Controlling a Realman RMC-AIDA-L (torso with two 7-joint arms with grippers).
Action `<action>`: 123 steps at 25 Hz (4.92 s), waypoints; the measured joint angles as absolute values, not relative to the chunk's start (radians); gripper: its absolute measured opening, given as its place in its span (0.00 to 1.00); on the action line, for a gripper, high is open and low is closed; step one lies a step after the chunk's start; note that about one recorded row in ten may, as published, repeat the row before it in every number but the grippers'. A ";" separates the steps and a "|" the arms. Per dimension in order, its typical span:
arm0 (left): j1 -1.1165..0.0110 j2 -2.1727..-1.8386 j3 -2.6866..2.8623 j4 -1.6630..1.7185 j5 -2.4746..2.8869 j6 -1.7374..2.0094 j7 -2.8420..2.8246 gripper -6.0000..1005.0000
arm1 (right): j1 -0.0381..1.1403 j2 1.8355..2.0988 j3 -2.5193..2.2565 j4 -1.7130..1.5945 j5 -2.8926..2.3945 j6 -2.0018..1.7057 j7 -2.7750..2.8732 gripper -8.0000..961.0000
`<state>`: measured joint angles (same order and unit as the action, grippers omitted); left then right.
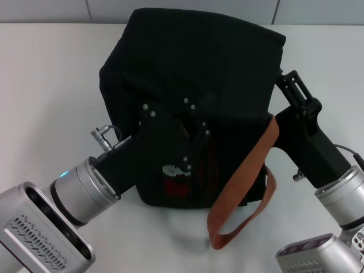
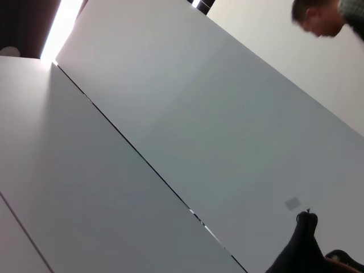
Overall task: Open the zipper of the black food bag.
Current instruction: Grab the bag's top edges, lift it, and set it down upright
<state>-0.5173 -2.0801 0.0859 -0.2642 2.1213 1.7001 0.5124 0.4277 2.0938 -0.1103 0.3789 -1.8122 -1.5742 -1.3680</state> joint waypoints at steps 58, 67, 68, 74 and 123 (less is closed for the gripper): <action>-0.537 -2.080 0.075 -0.261 2.121 1.689 0.512 0.09 | 0.412 2.094 -0.068 0.332 -1.820 -1.517 -1.441 0.02; -0.538 -2.080 0.064 -0.262 2.121 1.689 0.512 0.09 | 0.403 2.094 -0.052 0.345 -1.818 -1.509 -1.381 0.06; -0.539 -2.080 0.060 -0.263 2.120 1.688 0.512 0.09 | 0.396 2.094 -0.045 0.345 -1.818 -1.509 -1.357 0.06; -0.540 -2.080 0.059 -0.265 2.119 1.687 0.512 0.09 | 0.376 2.094 -0.042 0.345 -1.820 -1.511 -1.333 0.09; -0.561 -2.082 0.052 -0.284 2.134 1.668 0.512 0.09 | 0.382 2.092 -0.068 0.343 -1.824 -1.616 -0.549 0.45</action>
<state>-0.5605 -2.0815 0.0522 -0.2835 2.1339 1.6684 0.5123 0.3820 2.0923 -0.0678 0.3431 -1.8243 -1.6159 -0.5492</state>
